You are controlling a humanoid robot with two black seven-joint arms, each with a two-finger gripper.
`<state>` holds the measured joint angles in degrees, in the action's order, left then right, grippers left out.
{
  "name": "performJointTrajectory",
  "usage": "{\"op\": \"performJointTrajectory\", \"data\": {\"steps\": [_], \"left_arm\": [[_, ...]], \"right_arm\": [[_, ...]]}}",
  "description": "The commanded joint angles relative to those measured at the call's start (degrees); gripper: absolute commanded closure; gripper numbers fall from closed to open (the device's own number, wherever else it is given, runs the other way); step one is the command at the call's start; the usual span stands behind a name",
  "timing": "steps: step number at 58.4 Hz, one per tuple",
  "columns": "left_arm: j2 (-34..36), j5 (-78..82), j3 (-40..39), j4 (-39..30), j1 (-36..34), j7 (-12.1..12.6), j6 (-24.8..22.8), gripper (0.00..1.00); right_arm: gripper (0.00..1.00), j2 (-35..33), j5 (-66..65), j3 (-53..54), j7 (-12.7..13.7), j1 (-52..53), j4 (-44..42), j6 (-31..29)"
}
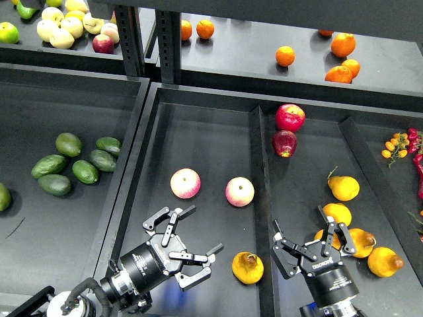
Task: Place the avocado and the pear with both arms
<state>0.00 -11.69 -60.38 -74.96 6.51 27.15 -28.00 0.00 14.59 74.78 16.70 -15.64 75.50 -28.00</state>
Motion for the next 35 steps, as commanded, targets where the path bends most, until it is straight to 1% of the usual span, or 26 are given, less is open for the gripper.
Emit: {"op": "performJointTrajectory", "data": {"steps": [1,8,35], "left_arm": [[0.0,-0.1,0.0,-0.4,0.1,0.6,0.0,0.01],[0.0,-0.1,0.4,-2.7,0.4,0.9,0.0,0.01],[0.0,-0.3,0.3,-2.2,0.5,0.7,0.0,0.01]], "right_arm": [[0.00,0.0,0.0,0.0,0.0,0.0,0.0,0.0],[0.00,0.0,0.0,0.0,0.0,-0.1,0.0,0.0],[0.00,0.0,0.0,-0.1,0.0,-0.3,0.0,0.0]]}}
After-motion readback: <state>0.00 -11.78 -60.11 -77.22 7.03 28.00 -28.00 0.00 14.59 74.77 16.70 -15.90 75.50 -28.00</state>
